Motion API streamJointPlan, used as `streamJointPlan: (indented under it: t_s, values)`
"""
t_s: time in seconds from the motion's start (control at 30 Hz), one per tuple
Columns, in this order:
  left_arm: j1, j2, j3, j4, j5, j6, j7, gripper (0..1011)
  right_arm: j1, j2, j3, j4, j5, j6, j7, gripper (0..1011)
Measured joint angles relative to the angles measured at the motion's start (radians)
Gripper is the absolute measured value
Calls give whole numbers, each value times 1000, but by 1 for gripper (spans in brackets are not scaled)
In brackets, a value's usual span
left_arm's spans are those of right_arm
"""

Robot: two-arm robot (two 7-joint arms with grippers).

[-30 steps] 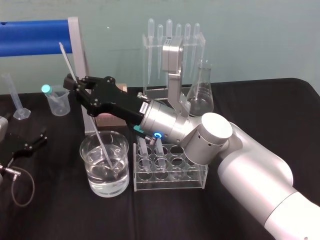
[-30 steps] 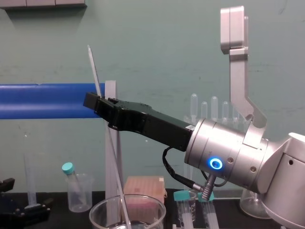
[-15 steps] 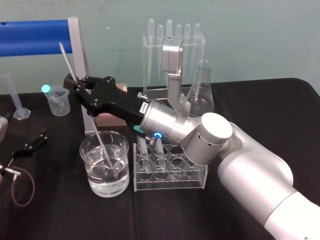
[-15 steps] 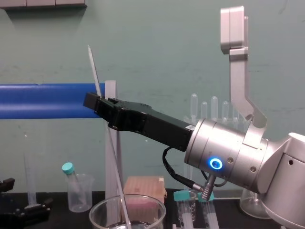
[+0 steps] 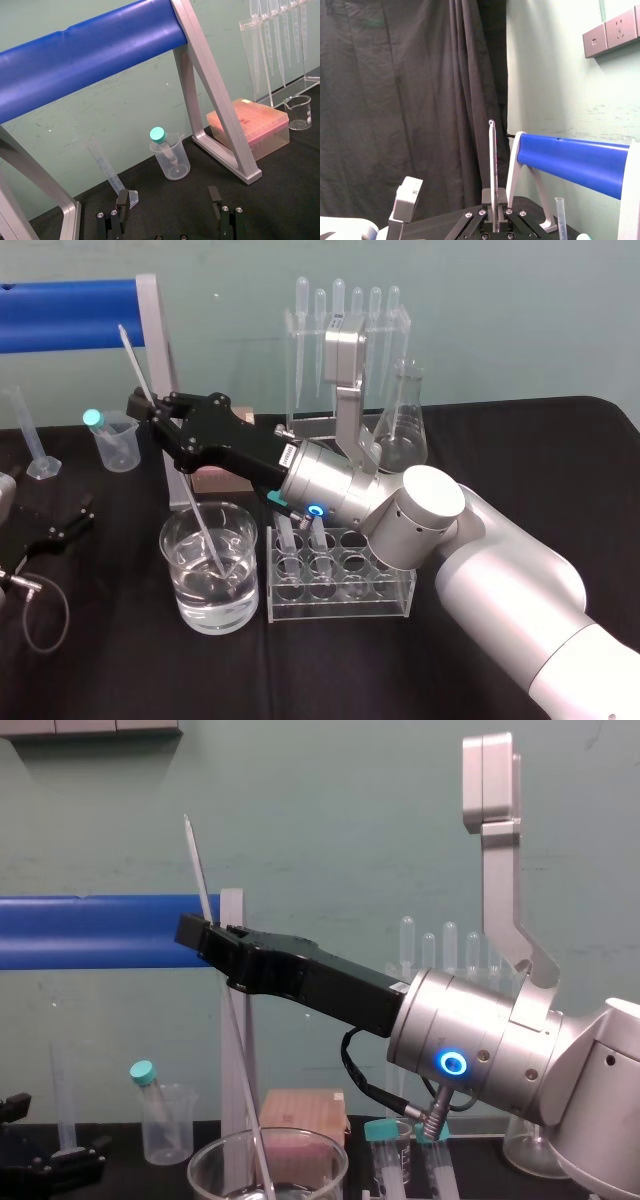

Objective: Hold the thermometer with one hand and immerse one end into the beaker, then reinsert it into the test tube rack.

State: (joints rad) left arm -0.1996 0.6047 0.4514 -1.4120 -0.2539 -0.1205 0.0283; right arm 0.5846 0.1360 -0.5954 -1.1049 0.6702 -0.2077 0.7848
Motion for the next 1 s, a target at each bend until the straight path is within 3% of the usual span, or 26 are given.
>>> streamJointPlan:
  t_s: [0.3,0.6,0.83,1.0]
  values:
    - [0,0,0,0,0,0,0,1008,0,5,6,-17,6,-5,13,53]
    - [0,0,0,0,0,0,0,1008,-7,-6,53,-44,87,-54,70,53]
    - [0,0,0,0,0,0,0,1008,-2,6,84,-115,137,-74,92,53]
    - [0,0,0,0,0,0,0,1008,-6,50,115,-217,146,-91,71,53]
